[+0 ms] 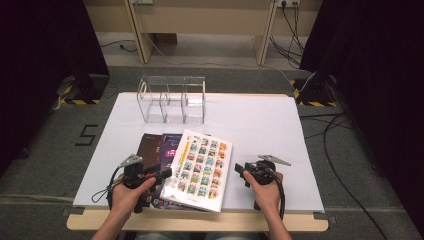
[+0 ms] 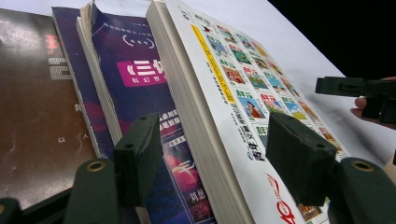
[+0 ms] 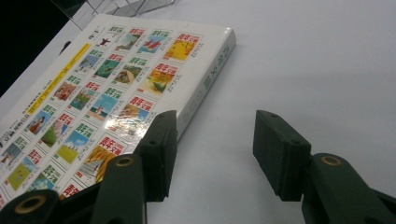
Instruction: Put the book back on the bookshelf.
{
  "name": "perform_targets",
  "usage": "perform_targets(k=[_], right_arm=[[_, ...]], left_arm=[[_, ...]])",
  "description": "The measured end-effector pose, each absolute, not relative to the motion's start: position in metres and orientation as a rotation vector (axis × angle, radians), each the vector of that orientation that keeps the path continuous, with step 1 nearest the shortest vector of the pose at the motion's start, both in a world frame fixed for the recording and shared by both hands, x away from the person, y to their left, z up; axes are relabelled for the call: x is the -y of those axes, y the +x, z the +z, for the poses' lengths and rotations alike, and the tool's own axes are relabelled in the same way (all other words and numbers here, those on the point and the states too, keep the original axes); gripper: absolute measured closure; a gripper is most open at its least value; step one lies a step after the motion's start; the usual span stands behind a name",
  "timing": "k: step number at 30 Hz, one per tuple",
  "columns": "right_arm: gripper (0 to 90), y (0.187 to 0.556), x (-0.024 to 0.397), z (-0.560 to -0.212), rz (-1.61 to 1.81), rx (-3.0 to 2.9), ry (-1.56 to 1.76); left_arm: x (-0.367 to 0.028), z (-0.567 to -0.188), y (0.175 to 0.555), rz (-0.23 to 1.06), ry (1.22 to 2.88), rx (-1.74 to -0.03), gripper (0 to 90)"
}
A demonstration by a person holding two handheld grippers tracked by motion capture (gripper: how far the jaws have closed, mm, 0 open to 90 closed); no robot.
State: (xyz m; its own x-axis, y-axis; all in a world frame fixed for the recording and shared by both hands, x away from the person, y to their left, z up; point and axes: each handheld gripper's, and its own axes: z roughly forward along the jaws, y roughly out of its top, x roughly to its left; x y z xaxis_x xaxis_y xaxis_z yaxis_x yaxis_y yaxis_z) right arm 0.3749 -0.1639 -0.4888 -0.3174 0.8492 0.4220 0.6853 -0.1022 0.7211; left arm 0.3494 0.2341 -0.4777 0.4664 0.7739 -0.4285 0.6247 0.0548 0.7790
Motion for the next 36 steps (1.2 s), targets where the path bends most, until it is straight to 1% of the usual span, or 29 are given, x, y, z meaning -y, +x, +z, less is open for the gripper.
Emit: perform_targets(k=[10,17,22,29,36], right_arm=[[49.5,0.377,0.159,-0.483,1.401,-1.987,1.740],[49.2,0.381,0.154,-0.479,1.410,-2.006,1.746],[48.7,0.384,0.151,-0.476,1.408,-2.022,1.755],[47.6,0.391,0.141,-0.476,1.379,-2.075,1.776],[47.6,0.394,0.135,-0.481,1.361,-2.113,1.809]], left_arm=[[-0.225,-0.472,0.361,0.164,1.675,-1.205,35.5],[-0.211,-0.468,0.378,0.133,1.703,-1.194,35.7],[-0.204,-0.466,0.392,0.133,1.718,-1.202,37.7],[-0.199,-0.471,0.404,0.113,1.731,-1.239,38.2],[-0.200,-0.477,0.405,0.106,1.752,-1.256,39.7]])
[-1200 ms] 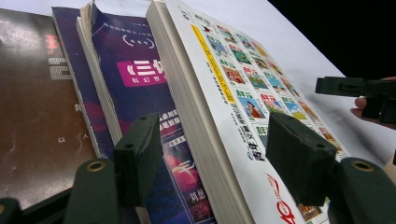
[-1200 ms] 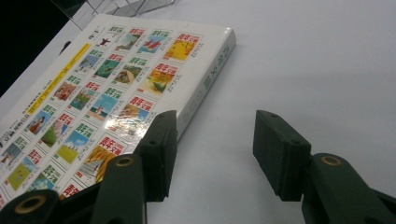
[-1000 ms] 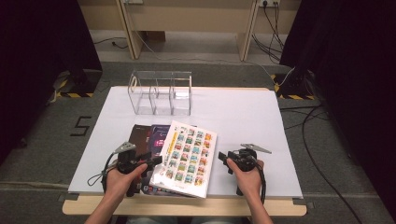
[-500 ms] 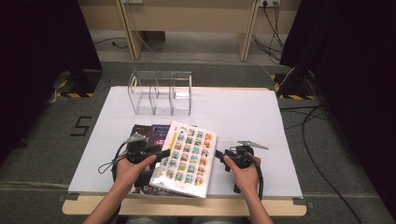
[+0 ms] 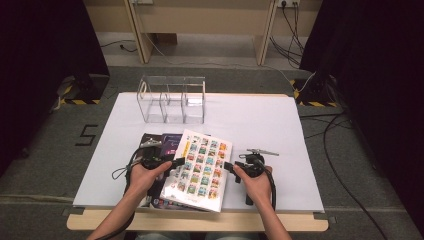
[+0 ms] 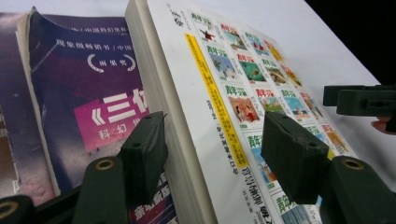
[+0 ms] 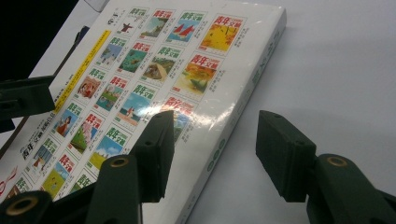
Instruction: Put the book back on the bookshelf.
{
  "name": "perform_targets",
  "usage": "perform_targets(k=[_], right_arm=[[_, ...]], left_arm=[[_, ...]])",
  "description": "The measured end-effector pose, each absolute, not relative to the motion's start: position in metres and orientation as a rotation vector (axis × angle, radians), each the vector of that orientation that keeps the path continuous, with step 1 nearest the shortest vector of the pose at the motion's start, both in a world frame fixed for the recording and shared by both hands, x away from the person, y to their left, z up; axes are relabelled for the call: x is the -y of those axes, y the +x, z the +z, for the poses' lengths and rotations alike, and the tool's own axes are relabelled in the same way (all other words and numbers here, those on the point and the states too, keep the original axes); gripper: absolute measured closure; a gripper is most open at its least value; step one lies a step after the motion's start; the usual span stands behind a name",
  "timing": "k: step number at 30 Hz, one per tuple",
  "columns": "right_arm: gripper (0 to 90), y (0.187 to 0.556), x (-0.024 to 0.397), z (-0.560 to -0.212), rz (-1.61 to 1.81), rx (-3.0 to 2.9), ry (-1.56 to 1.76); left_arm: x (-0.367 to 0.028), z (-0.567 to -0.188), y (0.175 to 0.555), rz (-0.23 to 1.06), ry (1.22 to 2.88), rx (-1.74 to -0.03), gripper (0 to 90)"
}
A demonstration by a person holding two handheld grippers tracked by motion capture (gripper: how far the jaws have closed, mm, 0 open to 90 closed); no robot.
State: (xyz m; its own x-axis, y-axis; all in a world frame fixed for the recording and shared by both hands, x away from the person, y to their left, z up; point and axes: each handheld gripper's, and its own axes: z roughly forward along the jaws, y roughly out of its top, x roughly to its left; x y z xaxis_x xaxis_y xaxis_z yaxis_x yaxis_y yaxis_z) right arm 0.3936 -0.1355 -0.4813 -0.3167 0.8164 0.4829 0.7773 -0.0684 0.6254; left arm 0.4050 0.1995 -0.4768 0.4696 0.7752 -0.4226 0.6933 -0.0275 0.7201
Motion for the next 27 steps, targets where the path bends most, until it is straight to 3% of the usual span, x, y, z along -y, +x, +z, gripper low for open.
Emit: perform_targets(k=[18,27], right_arm=[[43.3,0.402,0.118,-0.486,1.333,-2.167,1.864],[44.5,0.409,0.125,-0.486,1.307,-2.135,1.883]], left_arm=[[-0.200,-0.476,0.399,0.116,1.767,-1.324,52.1],[-0.196,-0.476,0.388,-0.010,1.750,-1.353,56.4]])
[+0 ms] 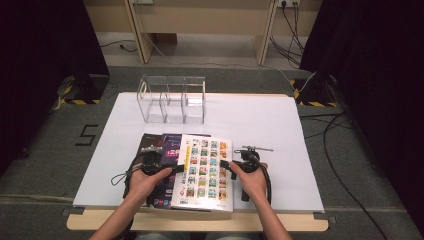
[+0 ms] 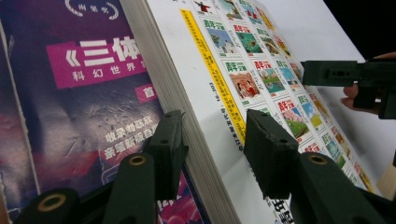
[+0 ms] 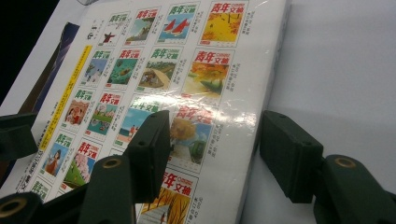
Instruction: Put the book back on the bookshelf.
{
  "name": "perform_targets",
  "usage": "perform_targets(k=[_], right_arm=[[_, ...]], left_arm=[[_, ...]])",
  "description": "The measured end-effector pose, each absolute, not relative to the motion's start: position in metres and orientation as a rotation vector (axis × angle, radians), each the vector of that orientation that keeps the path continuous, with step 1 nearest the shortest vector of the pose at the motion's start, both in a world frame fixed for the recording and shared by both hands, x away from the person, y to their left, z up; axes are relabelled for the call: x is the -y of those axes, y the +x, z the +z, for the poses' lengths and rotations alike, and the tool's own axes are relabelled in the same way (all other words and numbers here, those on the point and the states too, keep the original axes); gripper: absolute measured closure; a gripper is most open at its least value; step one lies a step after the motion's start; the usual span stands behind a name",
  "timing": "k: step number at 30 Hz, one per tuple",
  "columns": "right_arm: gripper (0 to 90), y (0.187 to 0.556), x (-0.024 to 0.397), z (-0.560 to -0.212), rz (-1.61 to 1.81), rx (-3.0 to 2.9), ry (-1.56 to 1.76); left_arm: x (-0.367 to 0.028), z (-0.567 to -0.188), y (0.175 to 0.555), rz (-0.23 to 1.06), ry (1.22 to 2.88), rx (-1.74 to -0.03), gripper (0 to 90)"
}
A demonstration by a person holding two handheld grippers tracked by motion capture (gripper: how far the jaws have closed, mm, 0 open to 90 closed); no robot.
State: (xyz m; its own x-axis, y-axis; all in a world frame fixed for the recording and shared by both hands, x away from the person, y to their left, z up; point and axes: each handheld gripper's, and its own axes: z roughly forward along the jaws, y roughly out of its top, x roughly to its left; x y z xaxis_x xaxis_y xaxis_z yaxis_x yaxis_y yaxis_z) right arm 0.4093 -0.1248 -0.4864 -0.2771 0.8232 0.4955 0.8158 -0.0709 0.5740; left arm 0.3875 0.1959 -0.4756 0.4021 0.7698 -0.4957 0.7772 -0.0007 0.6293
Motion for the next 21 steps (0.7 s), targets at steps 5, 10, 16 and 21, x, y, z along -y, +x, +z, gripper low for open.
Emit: perform_targets(k=[5,10,16,21], right_arm=[[45.5,0.410,0.126,-0.485,1.299,-2.149,1.881],[45.4,0.410,0.125,-0.483,1.283,-2.161,1.866],[45.5,0.408,0.122,-0.483,1.258,-2.148,1.864],[45.6,0.408,0.122,-0.483,1.260,-2.144,1.866]], left_arm=[[-0.195,-0.475,0.392,0.005,1.731,-1.370,53.2],[-0.192,-0.475,0.395,0.008,1.732,-1.388,53.4],[-0.192,-0.470,0.396,0.002,1.718,-1.416,59.9],[-0.195,-0.468,0.399,-0.026,1.672,-1.429,60.8]])
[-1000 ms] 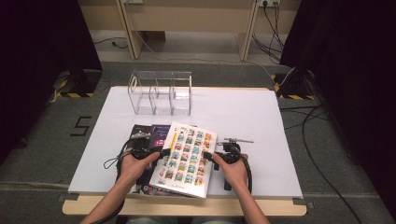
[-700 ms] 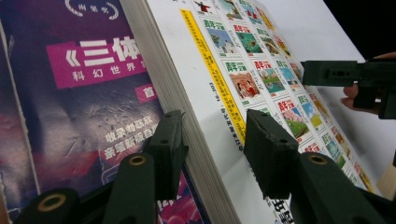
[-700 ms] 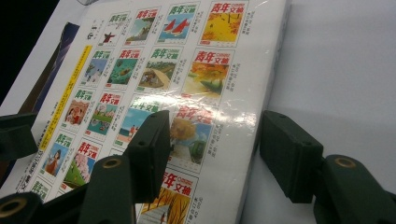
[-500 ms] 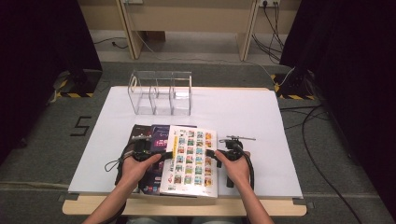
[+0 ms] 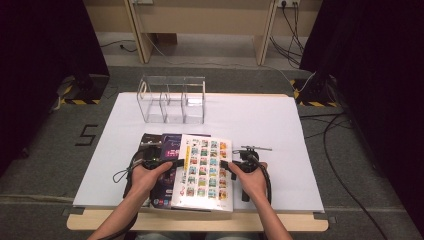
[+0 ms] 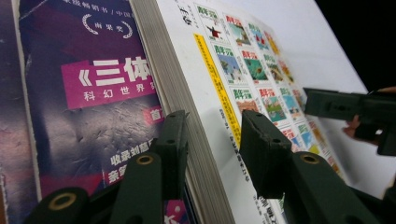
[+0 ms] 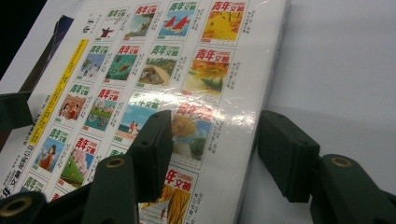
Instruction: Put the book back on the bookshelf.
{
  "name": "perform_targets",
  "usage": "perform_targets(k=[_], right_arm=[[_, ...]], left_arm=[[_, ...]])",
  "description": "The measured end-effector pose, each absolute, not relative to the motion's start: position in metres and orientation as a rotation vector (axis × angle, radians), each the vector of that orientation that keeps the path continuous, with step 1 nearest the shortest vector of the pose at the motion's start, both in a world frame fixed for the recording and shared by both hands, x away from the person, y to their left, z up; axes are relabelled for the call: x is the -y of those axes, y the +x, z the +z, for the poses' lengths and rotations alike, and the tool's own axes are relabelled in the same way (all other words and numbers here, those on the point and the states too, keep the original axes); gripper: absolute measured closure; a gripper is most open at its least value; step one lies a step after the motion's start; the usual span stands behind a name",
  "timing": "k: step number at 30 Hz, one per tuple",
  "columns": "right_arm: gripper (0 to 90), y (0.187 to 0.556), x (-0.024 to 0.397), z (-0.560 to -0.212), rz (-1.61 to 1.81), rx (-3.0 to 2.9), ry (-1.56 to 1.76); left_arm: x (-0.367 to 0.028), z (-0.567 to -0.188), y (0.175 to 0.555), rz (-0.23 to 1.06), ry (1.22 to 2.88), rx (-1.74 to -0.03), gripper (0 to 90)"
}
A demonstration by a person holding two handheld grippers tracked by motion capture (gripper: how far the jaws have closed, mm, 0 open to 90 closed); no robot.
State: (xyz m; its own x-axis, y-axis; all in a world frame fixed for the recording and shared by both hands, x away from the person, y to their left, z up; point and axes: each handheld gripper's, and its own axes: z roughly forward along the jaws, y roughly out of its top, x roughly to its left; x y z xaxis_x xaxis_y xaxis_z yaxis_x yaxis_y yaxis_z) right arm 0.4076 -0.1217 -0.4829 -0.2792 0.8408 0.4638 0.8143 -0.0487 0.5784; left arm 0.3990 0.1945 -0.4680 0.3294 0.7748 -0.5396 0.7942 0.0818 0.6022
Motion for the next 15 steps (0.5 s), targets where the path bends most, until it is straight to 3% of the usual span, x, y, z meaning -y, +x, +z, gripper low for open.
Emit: perform_targets(k=[15], right_arm=[[45.5,0.407,0.121,-0.483,1.261,-2.137,1.862]], left_arm=[[-0.195,-0.458,0.415,-0.125,1.595,-1.423,58.5]])
